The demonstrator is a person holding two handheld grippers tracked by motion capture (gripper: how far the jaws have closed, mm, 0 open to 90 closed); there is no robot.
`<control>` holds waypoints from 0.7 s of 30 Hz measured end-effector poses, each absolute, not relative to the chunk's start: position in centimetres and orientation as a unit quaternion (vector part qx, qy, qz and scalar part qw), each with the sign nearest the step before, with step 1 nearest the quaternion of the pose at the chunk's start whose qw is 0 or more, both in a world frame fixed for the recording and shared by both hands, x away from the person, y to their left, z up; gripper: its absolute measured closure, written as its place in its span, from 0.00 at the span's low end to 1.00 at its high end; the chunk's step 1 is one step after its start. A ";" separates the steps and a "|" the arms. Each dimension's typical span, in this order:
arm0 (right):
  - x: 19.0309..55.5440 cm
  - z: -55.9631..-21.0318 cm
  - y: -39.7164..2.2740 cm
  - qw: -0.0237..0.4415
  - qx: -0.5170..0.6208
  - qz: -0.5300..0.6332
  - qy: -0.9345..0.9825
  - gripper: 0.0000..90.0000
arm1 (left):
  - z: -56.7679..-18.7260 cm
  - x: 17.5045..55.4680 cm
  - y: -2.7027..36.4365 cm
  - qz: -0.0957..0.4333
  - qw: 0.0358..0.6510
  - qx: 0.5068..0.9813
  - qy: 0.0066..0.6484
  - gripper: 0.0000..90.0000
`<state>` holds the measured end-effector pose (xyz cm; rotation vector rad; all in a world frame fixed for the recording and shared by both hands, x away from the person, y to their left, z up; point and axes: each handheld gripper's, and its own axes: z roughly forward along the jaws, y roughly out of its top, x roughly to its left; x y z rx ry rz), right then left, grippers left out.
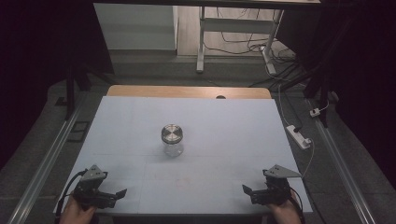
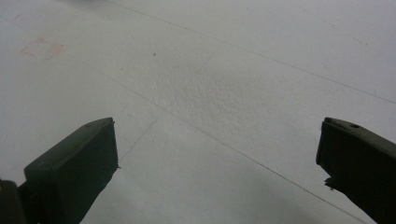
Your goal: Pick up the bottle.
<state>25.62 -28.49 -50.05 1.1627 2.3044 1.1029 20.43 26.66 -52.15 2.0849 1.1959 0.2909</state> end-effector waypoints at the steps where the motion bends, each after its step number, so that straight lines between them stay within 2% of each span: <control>1: 25.6 -50.1 -28.5 0.166 0.408 0.387 0.810 0.00 | -52.1 20.4 26.6 0.114 0.355 0.806 0.460 0.00; 21: 25.7 -50.1 -28.5 0.165 0.408 0.387 0.810 0.00 | -51.6 22.2 25.5 0.117 0.388 0.816 0.412 0.00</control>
